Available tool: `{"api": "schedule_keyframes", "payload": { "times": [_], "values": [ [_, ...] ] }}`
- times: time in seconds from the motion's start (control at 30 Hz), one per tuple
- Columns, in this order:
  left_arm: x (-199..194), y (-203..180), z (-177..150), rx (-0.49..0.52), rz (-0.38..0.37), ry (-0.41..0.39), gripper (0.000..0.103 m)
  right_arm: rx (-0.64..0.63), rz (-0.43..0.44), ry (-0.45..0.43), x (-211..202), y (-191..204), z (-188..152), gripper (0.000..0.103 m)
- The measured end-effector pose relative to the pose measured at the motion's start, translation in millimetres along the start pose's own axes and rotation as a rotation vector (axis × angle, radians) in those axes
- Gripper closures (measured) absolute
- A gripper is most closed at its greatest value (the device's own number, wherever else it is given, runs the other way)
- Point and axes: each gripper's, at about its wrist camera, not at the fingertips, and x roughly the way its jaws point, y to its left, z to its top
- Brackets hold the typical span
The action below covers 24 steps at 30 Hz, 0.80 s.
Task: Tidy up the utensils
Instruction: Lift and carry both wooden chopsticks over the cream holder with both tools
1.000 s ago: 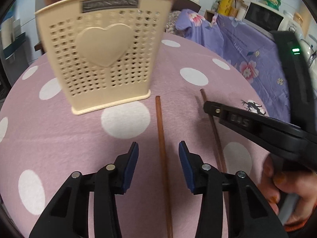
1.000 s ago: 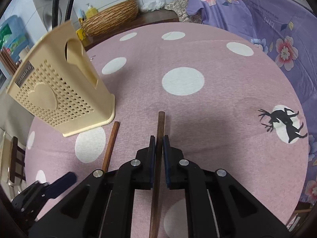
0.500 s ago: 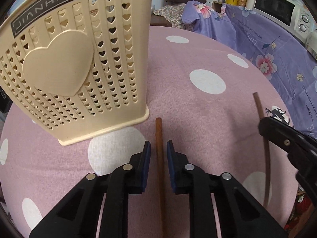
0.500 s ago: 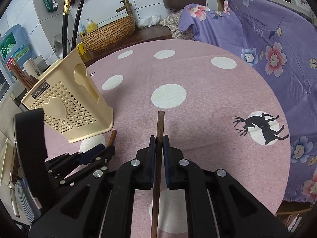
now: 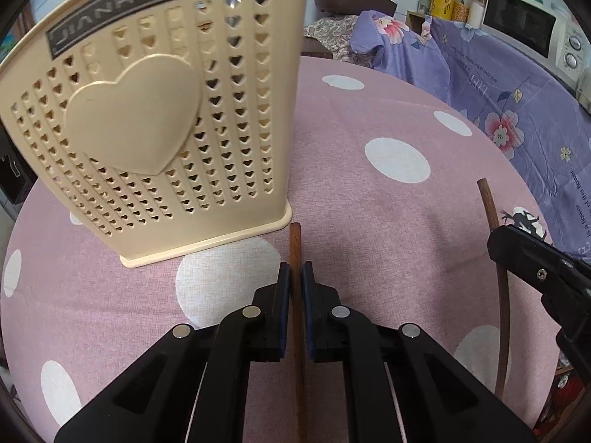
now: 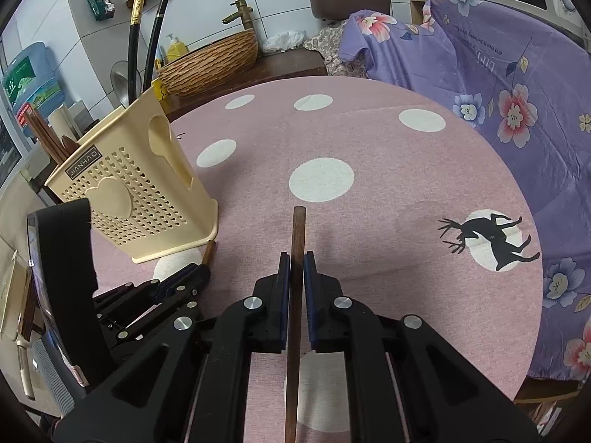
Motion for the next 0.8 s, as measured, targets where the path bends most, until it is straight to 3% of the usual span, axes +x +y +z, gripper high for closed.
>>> {"api": "schedule_keyframes", "payload": {
  "times": [0.2,0.6,0.8],
  "values": [
    [-31.6,10.0,-1.3,-0.043,-0.044,-0.067,0.095,-0.009,0.030,-0.021,-13.3,6.5,0.0,0.094],
    [-150.5,49.9,2.7,-0.132,-0.072,-0.361,0.095,-0.085,0.235,-0.168,-88.5,45.0,11.0,0.095],
    [-181.6,64.9,1.9,-0.160,-0.071,-0.433,0.095,-0.143,0.286,-0.224,-118.0,64.2,16.0,0.095]
  ]
}}
